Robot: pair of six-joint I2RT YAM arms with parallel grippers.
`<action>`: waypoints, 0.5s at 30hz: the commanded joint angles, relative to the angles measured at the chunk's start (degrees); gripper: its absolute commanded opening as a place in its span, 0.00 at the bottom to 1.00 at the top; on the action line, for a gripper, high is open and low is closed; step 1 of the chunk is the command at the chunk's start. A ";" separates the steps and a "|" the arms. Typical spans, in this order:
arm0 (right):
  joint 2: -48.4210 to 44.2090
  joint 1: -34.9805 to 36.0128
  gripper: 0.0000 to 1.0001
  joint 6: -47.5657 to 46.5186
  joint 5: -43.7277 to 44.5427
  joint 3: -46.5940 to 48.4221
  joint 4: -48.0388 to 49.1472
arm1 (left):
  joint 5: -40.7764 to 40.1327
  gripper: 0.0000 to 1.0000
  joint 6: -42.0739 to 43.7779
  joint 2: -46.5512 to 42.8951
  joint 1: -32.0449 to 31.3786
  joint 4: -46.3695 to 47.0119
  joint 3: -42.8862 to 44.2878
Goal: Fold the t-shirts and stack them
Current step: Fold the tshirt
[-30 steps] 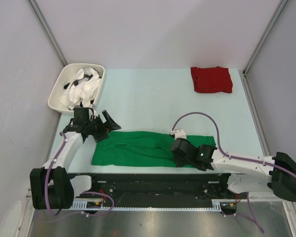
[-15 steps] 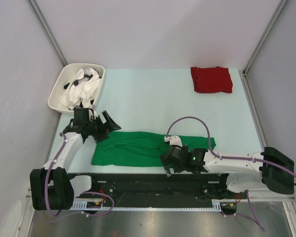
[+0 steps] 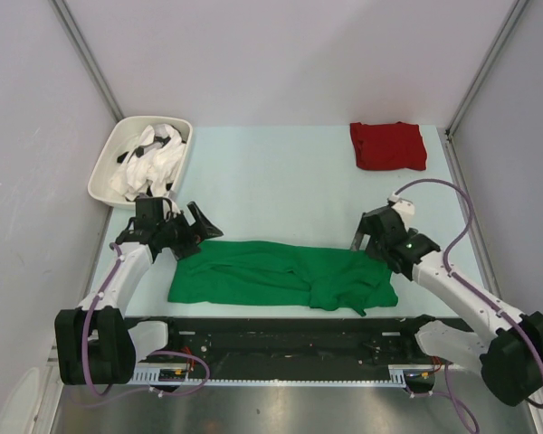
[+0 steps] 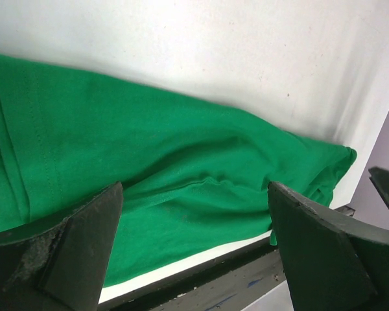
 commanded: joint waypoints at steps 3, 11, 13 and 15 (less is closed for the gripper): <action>2.96 -16.45 1.00 1.29 -7.15 -4.97 6.09 | 3.25 0.97 0.30 -0.46 0.17 2.60 -0.05; 7.71 -24.20 1.00 0.68 -10.76 -8.14 10.41 | 4.13 0.97 1.27 0.95 0.17 3.03 0.66; 8.59 -24.55 0.98 0.59 -11.03 -8.67 10.94 | 4.39 0.98 1.44 1.39 0.17 3.30 0.74; 8.68 -24.99 0.94 0.50 -11.64 -9.81 11.81 | 4.39 0.98 1.62 1.91 0.17 3.47 0.83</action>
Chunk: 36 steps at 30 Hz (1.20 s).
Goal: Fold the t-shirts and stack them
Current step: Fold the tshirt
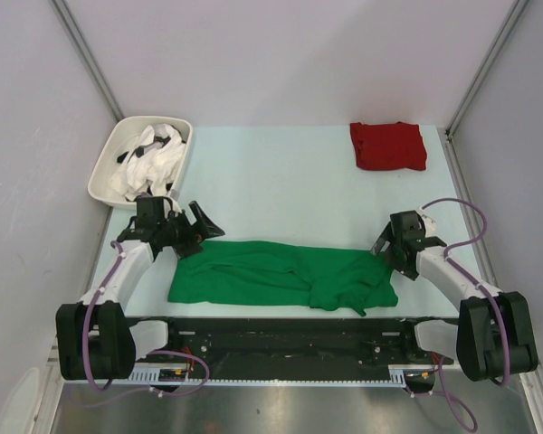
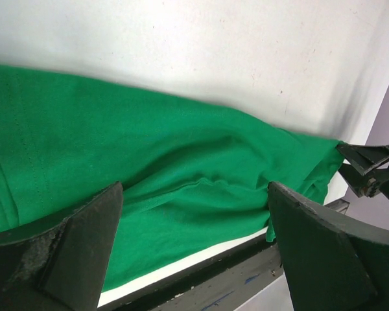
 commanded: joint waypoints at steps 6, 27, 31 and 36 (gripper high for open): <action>0.50 -2.44 0.56 1.58 -2.73 -3.00 6.27 | 2.43 0.97 1.62 2.14 0.17 2.78 0.48; 30.01 -5.08 0.00 1.14 -4.12 22.00 19.46 | 1.55 0.98 3.11 -1.28 0.17 -2.32 5.75; 42.73 -4.38 0.00 1.14 -12.02 35.64 20.61 | 0.23 0.98 3.03 -2.07 0.17 -2.41 5.41; 56.29 -0.96 0.00 -1.05 -16.96 59.94 15.17 | 1.37 0.97 0.57 -3.75 0.17 0.49 2.95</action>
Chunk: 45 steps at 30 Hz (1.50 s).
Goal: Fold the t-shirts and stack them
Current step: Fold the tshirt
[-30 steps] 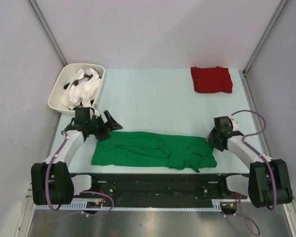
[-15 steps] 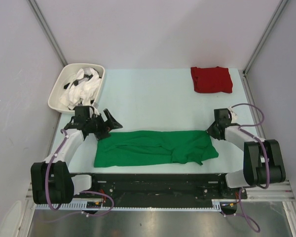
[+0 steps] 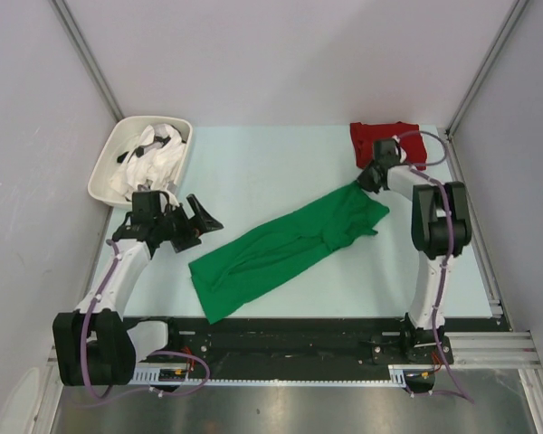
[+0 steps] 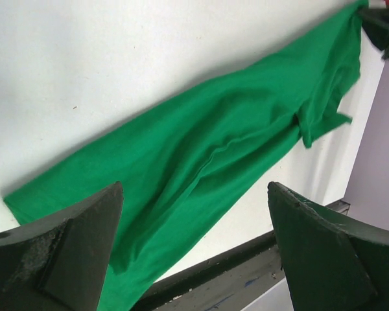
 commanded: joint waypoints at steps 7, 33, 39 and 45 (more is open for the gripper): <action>29.80 9.98 0.00 -5.55 -10.96 49.48 -10.61 | 1.83 0.98 -3.79 -2.52 -1.14 7.37 -2.33; -18.59 11.04 1.00 -8.46 -11.06 3.75 -2.08 | -3.26 1.00 -6.35 -17.28 -11.16 3.43 -10.24; -17.46 13.16 1.00 -4.16 -10.69 -4.42 -3.16 | -4.05 1.00 -8.11 -18.69 -12.48 4.75 -12.44; -13.95 13.16 1.00 -3.09 -10.96 -8.30 4.05 | -4.41 1.00 -7.76 -18.52 -12.75 4.05 -11.92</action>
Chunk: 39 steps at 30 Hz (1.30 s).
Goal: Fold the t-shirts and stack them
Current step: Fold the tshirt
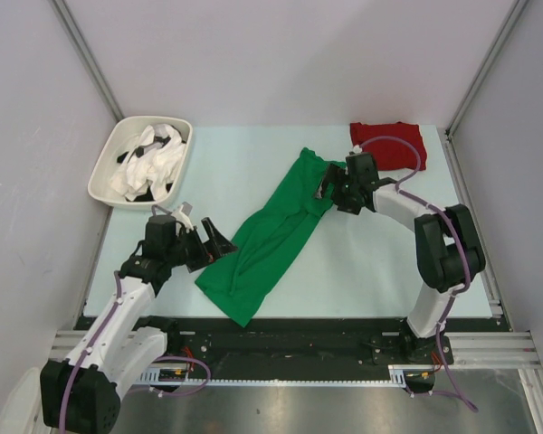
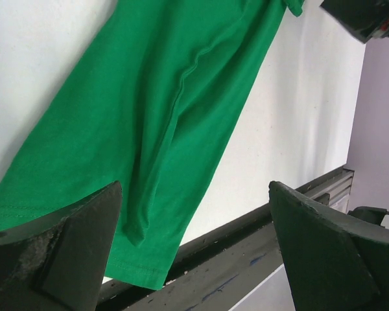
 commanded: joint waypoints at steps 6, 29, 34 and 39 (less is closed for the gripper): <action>6.95 -0.70 1.00 1.29 -0.21 -0.11 7.65 | -0.62 1.00 0.64 0.66 -0.48 0.04 2.01; 25.41 -3.43 0.36 6.57 5.59 10.78 9.60 | 0.08 1.00 3.19 8.57 -0.48 0.57 6.94; 30.50 -2.02 0.15 6.22 8.05 21.64 3.54 | -0.10 1.00 3.28 9.36 -0.48 0.39 7.99; 38.41 -1.40 0.09 4.55 11.56 35.11 -3.67 | 0.16 1.00 2.58 10.24 -0.49 1.09 8.78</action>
